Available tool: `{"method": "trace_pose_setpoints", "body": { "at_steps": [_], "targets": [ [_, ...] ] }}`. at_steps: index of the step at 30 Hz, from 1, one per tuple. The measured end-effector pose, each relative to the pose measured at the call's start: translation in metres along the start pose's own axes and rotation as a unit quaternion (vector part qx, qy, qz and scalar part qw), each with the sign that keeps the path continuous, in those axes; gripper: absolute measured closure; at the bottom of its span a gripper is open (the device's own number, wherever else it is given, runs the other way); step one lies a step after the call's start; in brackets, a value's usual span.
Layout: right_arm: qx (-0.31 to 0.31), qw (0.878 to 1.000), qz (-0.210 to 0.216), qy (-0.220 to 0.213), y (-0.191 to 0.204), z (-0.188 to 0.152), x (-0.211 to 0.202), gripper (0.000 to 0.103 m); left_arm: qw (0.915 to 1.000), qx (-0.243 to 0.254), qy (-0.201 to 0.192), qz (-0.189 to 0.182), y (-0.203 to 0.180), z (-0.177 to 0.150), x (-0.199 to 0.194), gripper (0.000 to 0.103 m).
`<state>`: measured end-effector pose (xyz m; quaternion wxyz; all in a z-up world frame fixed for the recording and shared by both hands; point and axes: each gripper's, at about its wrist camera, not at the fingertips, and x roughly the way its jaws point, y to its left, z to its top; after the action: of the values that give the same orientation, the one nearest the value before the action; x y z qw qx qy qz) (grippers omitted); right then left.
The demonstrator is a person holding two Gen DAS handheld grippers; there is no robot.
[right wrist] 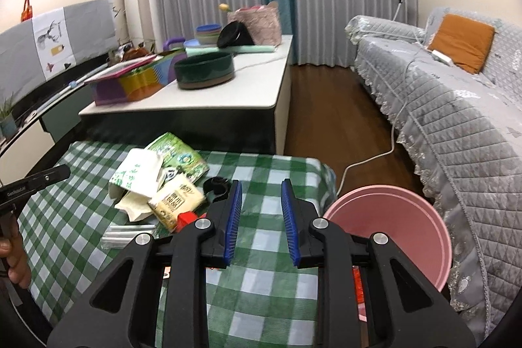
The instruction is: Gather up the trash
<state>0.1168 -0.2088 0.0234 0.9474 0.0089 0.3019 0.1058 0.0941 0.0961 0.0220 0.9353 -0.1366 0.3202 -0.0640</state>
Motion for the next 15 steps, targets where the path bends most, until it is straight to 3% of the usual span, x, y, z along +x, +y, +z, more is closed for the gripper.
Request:
{"method": "trace_pose_setpoints", "body": {
  "at_steps": [15],
  "targets": [
    [-0.014, 0.998, 0.028, 0.061, 0.020, -0.015, 0.066, 0.075, 0.9978, -0.024, 0.061, 0.003, 0.008, -0.014, 0.058, 0.083]
  ]
}}
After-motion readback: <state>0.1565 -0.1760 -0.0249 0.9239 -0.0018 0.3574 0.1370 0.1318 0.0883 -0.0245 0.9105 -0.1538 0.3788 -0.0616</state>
